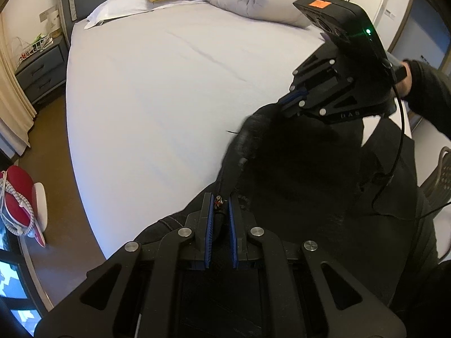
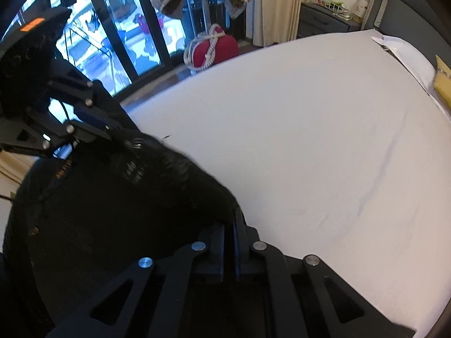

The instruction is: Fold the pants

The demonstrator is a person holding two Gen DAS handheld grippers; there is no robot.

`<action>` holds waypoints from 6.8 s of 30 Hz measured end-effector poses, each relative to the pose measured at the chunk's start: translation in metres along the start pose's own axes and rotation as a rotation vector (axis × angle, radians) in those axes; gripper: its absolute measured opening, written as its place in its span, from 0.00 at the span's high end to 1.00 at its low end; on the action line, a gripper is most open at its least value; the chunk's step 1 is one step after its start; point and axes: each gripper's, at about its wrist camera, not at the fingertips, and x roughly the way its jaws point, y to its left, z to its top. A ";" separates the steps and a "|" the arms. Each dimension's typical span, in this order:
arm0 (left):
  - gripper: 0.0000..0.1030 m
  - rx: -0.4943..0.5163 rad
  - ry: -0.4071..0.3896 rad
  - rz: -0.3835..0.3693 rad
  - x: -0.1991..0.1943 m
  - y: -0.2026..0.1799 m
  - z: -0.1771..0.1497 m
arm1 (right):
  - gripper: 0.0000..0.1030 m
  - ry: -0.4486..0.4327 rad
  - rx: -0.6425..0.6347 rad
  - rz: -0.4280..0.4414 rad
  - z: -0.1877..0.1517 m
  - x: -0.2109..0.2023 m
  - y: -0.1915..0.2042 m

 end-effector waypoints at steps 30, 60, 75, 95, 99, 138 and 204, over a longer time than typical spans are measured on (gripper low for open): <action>0.92 0.155 0.184 -0.045 -0.054 -0.194 -0.151 | 0.95 0.090 -0.487 -0.259 -0.199 -0.046 0.287; 0.84 0.145 0.284 -0.097 -0.083 -0.201 -0.186 | 0.92 0.128 -0.465 -0.427 -0.234 -0.014 0.339; 0.84 -0.016 0.144 -0.123 -0.033 -0.227 -0.118 | 0.90 0.078 -0.329 -0.483 -0.232 -0.006 0.339; 0.84 -0.239 0.109 -0.171 0.005 -0.216 -0.105 | 0.46 -0.322 0.456 -0.178 -0.244 -0.107 0.234; 0.84 -0.328 0.079 -0.214 -0.003 -0.205 -0.115 | 0.46 -0.428 0.660 -0.138 -0.258 -0.126 0.189; 0.84 -0.300 0.121 -0.138 0.023 -0.223 -0.110 | 0.94 -0.713 1.671 0.197 -0.378 -0.054 -0.138; 0.84 -0.388 0.068 -0.122 0.015 -0.226 -0.115 | 0.46 -0.580 1.460 -0.568 -0.527 -0.253 0.014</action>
